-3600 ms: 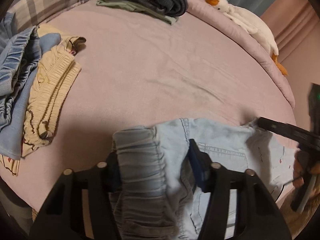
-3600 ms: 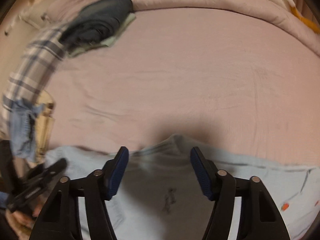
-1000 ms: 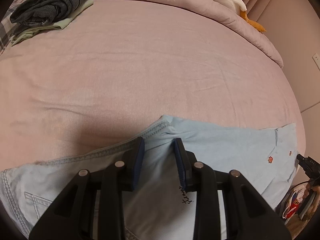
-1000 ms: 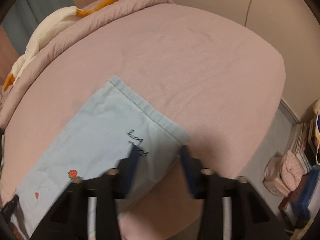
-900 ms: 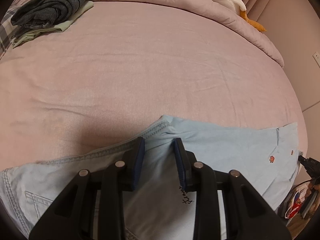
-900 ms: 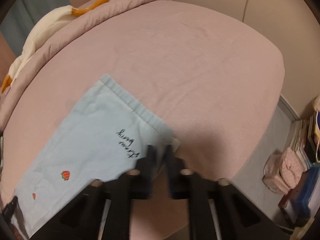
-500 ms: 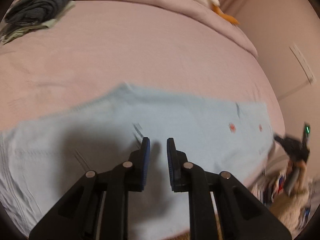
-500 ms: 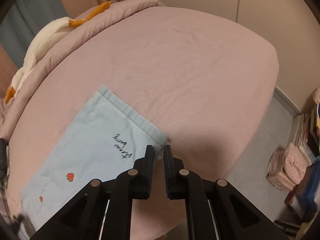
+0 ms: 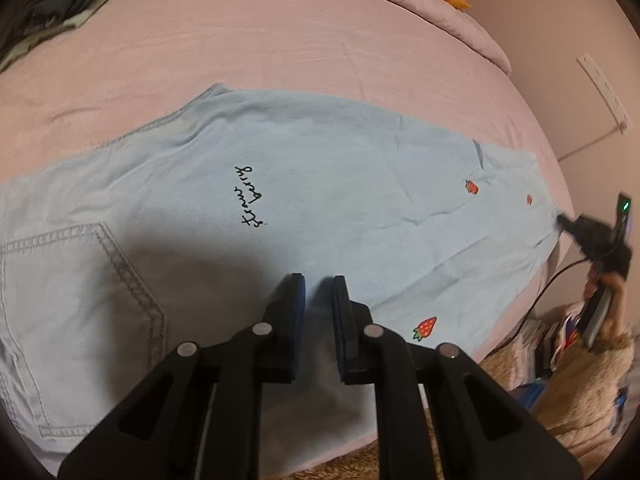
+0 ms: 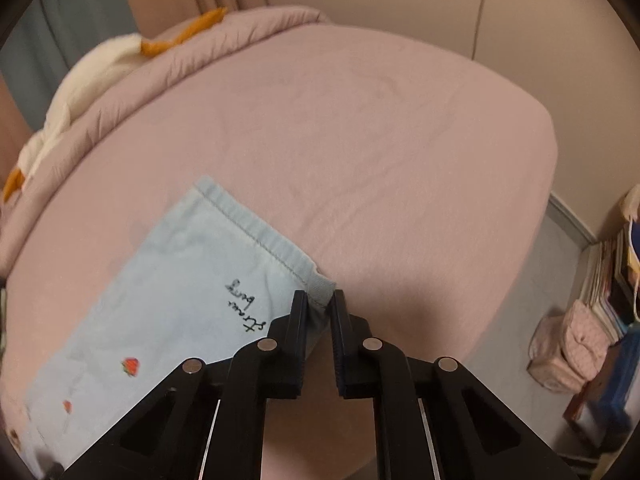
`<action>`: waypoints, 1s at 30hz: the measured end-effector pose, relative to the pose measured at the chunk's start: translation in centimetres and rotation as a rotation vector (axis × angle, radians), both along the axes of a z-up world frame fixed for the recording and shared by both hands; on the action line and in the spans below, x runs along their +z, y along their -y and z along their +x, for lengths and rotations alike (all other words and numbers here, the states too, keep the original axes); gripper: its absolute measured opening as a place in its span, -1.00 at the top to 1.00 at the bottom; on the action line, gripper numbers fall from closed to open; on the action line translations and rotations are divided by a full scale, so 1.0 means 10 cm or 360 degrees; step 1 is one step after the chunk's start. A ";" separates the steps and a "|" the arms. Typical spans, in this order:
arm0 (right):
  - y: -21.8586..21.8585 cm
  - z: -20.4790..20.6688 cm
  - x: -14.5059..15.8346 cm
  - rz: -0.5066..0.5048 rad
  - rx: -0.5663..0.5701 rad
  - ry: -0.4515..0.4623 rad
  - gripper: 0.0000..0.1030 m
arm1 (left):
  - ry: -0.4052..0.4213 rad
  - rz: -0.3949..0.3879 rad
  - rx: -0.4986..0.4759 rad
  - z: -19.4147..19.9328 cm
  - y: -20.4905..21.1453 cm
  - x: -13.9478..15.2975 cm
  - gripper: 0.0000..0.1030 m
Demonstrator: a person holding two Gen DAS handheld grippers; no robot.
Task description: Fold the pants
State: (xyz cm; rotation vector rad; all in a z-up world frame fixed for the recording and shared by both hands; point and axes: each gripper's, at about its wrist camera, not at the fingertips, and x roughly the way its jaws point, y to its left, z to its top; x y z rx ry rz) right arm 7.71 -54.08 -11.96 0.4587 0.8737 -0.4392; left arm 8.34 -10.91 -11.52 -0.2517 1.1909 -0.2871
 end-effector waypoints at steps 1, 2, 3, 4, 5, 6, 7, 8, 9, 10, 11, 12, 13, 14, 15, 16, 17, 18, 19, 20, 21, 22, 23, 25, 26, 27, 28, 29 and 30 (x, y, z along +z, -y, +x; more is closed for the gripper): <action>0.01 0.00 0.02 -0.0004 -0.0005 0.0007 0.87 | 0.0007 0.0007 -0.0001 -0.01 0.01 0.00 0.76; 0.02 0.00 0.02 -0.0010 -0.0008 -0.0001 0.88 | 0.0005 0.0005 0.0003 0.01 0.01 0.01 0.76; 0.03 0.02 0.01 -0.0018 -0.0007 -0.0018 0.89 | -0.0001 -0.0002 0.0009 0.01 -0.02 0.01 0.76; 0.04 0.04 -0.02 -0.0020 -0.0005 -0.0034 0.89 | -0.0006 -0.0009 0.0015 0.01 -0.03 0.01 0.76; 0.04 0.06 -0.05 -0.0024 -0.0005 -0.0055 0.89 | -0.0009 -0.0014 0.0019 0.00 -0.04 0.00 0.76; 0.04 0.08 -0.09 -0.0027 -0.0006 -0.0076 0.89 | -0.0011 -0.0016 0.0022 0.00 -0.04 -0.01 0.76; 0.05 0.10 -0.15 -0.0019 -0.0008 -0.0101 0.89 | -0.0015 -0.0020 0.0027 -0.01 -0.05 -0.01 0.77; 0.06 0.11 -0.20 -0.0005 -0.0015 -0.0113 0.89 | -0.0018 -0.0026 0.0033 -0.01 -0.05 -0.02 0.77; 0.09 0.11 -0.25 0.0019 -0.0025 -0.0111 0.89 | -0.0017 -0.0025 0.0035 -0.02 -0.06 -0.02 0.77; 0.08 0.11 -0.25 0.0024 -0.0027 -0.0105 0.89 | -0.0016 -0.0024 0.0035 -0.03 -0.08 -0.02 0.77; 0.08 0.11 -0.24 0.0025 -0.0028 -0.0103 0.89 | -0.0014 -0.0016 0.0036 -0.04 -0.07 -0.02 0.78; 0.08 0.11 -0.23 0.0025 -0.0027 -0.0108 0.89 | -0.0012 -0.0010 0.0035 -0.03 -0.06 -0.01 0.78; 0.09 0.12 -0.22 0.0023 -0.0023 -0.0120 0.89 | -0.0010 -0.0003 0.0040 -0.04 -0.05 -0.01 0.78; 0.09 0.12 -0.22 0.0021 -0.0023 -0.0128 0.89 | -0.0010 0.0000 0.0044 -0.04 -0.05 -0.01 0.78; 0.09 0.13 -0.21 0.0019 -0.0022 -0.0135 0.89 | -0.0010 0.0001 0.0050 -0.04 -0.04 -0.01 0.78; 0.10 0.13 -0.22 0.0021 -0.0022 -0.0137 0.89 | -0.0012 0.0001 0.0059 -0.04 -0.05 0.00 0.78; 0.10 0.12 -0.21 0.0018 -0.0019 -0.0141 0.89 | -0.0015 -0.0001 0.0070 -0.04 -0.05 0.00 0.79; 0.10 0.13 -0.20 0.0014 -0.0020 -0.0143 0.89 | -0.0019 0.0000 0.0080 -0.05 -0.06 0.00 0.80; 0.10 0.12 -0.20 0.0013 -0.0024 -0.0145 0.89 | -0.0021 0.0006 0.0084 -0.05 -0.06 0.01 0.80; 0.10 0.12 -0.20 0.0018 -0.0024 -0.0144 0.89 | -0.0021 0.0017 0.0084 -0.05 -0.05 0.02 0.80; 0.11 0.11 -0.20 0.0025 -0.0023 -0.0144 0.89 | -0.0020 0.0026 0.0081 -0.05 -0.04 0.03 0.80; 0.11 0.11 -0.20 0.0030 -0.0023 -0.0143 0.89 | -0.0021 0.0033 0.0083 -0.05 -0.03 0.03 0.80; 0.12 0.11 -0.20 0.0035 -0.0025 -0.0141 0.89 | -0.0022 0.0034 0.0090 -0.05 -0.03 0.03 0.81; 0.12 0.10 -0.20 0.0031 -0.0024 -0.0143 0.89 | -0.0024 0.0032 0.0101 -0.05 -0.03 0.04 0.81; 0.12 0.10 -0.20 0.0027 -0.0023 -0.0146 0.89 | -0.0025 0.0034 0.0105 -0.05 -0.02 0.04 0.81; 0.11 0.11 -0.20 0.0022 -0.0023 -0.0151 0.89 | -0.0027 0.0036 0.0104 -0.05 -0.02 0.05 0.81; 0.10 0.11 -0.19 0.0014 -0.0021 -0.0154 0.89 | -0.0028 0.0038 0.0102 -0.05 -0.02 0.05 0.81; 0.09 0.10 -0.16 0.0011 -0.0020 -0.0170 0.89 | -0.0031 0.0044 0.0098 -0.05 -0.01 0.06 0.80; 0.08 0.08 -0.11 0.0013 -0.0024 -0.0167 0.89 | -0.0032 0.0050 0.0095 -0.05 0.00 0.07 0.80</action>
